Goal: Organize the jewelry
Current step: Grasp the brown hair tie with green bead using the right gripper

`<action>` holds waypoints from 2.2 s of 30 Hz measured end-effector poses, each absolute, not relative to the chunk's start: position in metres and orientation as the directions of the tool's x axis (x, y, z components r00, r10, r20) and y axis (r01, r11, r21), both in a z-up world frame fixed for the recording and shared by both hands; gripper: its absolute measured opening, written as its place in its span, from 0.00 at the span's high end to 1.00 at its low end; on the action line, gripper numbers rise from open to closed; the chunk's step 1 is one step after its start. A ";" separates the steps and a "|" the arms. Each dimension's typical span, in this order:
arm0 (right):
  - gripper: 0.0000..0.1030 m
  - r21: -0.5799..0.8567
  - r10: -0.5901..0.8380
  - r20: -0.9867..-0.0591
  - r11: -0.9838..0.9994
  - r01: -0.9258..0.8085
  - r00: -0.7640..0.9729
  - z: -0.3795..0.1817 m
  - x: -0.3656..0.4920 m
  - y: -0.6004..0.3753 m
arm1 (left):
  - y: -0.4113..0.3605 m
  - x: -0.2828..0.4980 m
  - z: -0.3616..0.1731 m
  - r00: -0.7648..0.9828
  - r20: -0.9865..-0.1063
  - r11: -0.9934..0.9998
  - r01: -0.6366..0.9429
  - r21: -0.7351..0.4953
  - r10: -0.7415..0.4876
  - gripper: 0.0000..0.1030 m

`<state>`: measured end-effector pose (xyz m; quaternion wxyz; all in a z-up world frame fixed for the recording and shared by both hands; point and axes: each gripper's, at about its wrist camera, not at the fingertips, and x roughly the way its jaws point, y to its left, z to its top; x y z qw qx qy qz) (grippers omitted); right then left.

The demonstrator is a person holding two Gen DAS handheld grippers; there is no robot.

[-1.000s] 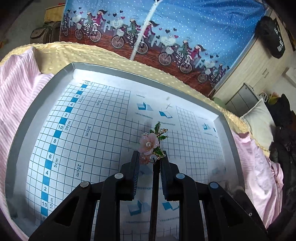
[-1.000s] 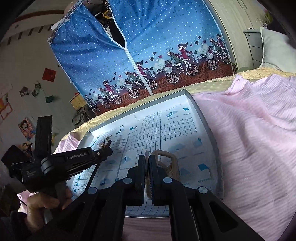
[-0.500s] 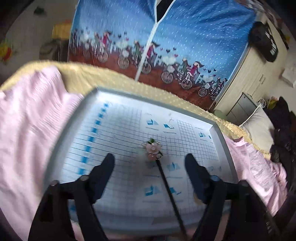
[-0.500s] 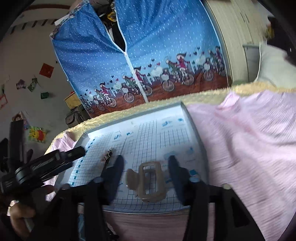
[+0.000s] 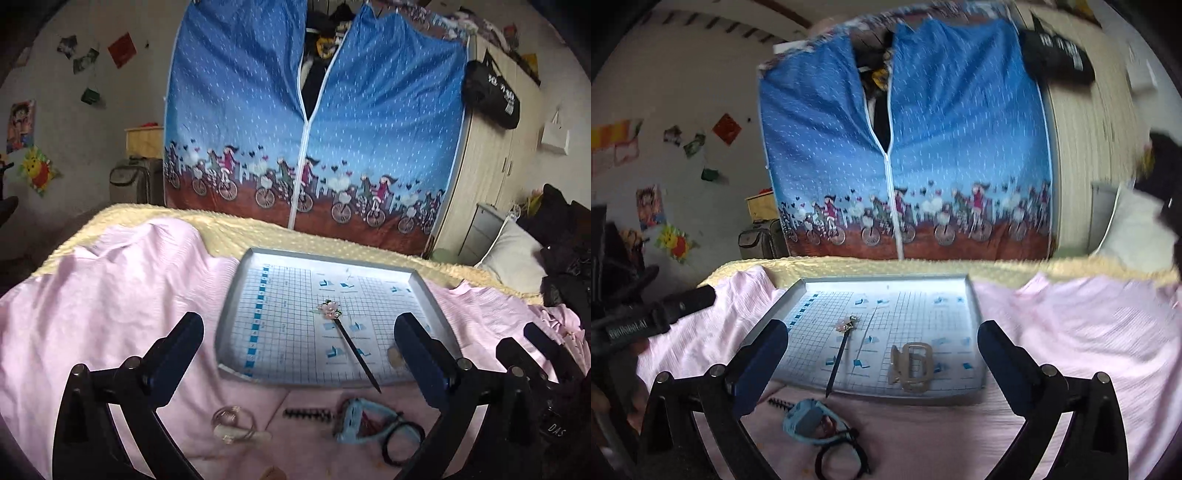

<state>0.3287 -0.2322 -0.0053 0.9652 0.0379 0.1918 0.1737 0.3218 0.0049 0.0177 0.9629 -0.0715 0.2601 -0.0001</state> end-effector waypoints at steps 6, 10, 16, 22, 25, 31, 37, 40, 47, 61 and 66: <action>0.00 0.106 0.334 -0.318 0.942 -0.317 0.887 0.007 0.276 -0.237 | 0.004 0.269 0.029 0.885 -0.465 0.997 -0.023 -0.080 -0.017 0.02; 0.00 0.130 0.327 -0.339 0.945 -0.301 0.882 0.002 0.247 -0.244 | 0.005 0.243 0.026 0.887 -0.461 0.999 -0.004 -0.042 -0.016 0.02; 0.00 0.148 0.304 -0.411 0.953 -0.266 0.859 -0.004 0.217 -0.246 | 0.010 0.217 0.005 0.858 -0.513 0.999 0.035 -0.026 -0.043 0.02; 0.00 0.220 0.308 -0.538 0.950 -0.223 0.784 -0.027 0.207 -0.246 | 0.013 0.205 -0.025 0.809 -0.586 0.995 0.087 0.044 -0.045 0.02; 0.00 0.256 0.333 -0.593 0.941 -0.221 0.733 -0.039 0.213 -0.244 | 0.015 0.204 -0.041 0.787 -0.614 0.992 0.109 0.057 -0.051 0.02; 0.00 0.249 0.300 -0.715 0.953 -0.171 0.631 -0.068 0.231 -0.237 | 0.027 0.218 -0.067 0.733 -0.677 0.993 0.118 0.030 -0.067 0.02; 0.00 0.250 0.286 -0.798 0.958 -0.142 0.530 -0.099 0.247 -0.231 | 0.036 0.254 -0.078 0.676 -0.732 0.988 0.155 0.027 -0.086 0.02; 0.11 0.263 0.302 -0.809 0.953 -0.149 0.505 -0.108 0.253 -0.227 | 0.036 0.270 -0.085 0.652 -0.752 0.984 0.178 0.024 -0.099 0.02; 0.33 0.309 0.340 -0.815 0.940 -0.145 0.469 -0.120 0.267 -0.223 | 0.035 0.291 -0.102 0.627 -0.769 0.980 0.198 0.004 -0.123 0.02; 0.78 0.364 0.413 -0.765 0.910 -0.196 0.495 -0.127 0.290 -0.196 | 0.083 0.338 -0.102 0.564 -0.801 0.977 0.059 -0.204 -0.202 0.06; 0.78 0.339 0.428 -0.754 0.903 -0.263 0.498 -0.129 0.302 -0.172 | 0.099 0.347 -0.099 0.563 -0.795 0.963 0.012 -0.269 -0.228 0.29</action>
